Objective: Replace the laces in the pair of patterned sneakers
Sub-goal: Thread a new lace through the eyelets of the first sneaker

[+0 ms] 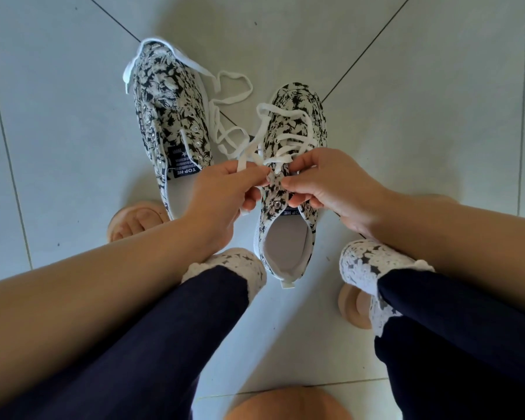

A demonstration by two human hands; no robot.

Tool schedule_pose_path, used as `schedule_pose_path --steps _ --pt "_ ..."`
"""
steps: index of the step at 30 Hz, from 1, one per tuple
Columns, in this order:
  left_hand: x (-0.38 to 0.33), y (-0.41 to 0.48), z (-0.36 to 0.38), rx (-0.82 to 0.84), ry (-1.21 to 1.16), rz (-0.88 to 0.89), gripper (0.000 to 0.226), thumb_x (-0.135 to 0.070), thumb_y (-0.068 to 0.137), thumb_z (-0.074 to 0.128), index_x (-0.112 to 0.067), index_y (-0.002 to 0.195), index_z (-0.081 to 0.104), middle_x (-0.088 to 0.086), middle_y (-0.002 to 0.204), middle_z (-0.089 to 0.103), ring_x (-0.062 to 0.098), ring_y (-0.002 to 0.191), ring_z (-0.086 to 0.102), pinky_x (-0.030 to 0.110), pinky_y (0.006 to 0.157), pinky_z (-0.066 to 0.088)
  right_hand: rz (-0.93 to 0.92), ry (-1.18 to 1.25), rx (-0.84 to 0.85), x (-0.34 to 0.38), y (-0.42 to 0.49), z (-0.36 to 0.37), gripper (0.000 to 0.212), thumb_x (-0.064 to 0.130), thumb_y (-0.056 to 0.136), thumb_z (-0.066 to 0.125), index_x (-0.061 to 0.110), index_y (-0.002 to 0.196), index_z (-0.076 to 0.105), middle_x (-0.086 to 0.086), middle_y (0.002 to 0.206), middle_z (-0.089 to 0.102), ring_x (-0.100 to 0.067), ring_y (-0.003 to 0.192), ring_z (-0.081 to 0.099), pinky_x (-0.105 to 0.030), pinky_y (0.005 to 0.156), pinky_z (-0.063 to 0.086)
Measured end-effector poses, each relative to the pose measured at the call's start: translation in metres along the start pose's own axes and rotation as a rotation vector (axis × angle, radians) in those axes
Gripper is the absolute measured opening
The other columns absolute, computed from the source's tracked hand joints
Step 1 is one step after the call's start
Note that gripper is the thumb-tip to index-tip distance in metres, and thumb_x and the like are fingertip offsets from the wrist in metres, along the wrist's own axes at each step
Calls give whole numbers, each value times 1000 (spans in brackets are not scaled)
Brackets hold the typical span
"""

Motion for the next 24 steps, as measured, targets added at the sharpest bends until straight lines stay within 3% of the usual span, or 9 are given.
schedule_pose_path --steps 8,18,24 --pt "3 -2 2 11 16 4 8 3 80 63 -5 81 59 7 61 60 8 41 45 16 39 33 27 75 6 -2 -1 0 15 3 82 66 13 85 55 1 63 62 -4 50 60 -15 45 35" --pt "6 -1 2 -16 28 -22 9 -3 78 69 -3 80 61 2 56 50 11 47 41 19 44 34 54 152 21 -4 -1 0 15 1 82 65 11 89 56 -1 67 61 -5 51 60 -17 48 33" --pt "9 -1 -1 -34 20 -51 15 -3 76 71 -6 73 57 3 59 49 12 49 41 19 44 36 -16 42 99 -2 -3 0 25 -11 82 53 12 90 56 -1 71 60 -10 61 63 -17 50 38"
Point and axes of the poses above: each hand's wrist, its own y-axis towards the middle knuckle, its own z-axis out of the palm, x = y × z, the point moved 3 cm from there along y, towards the middle knuckle
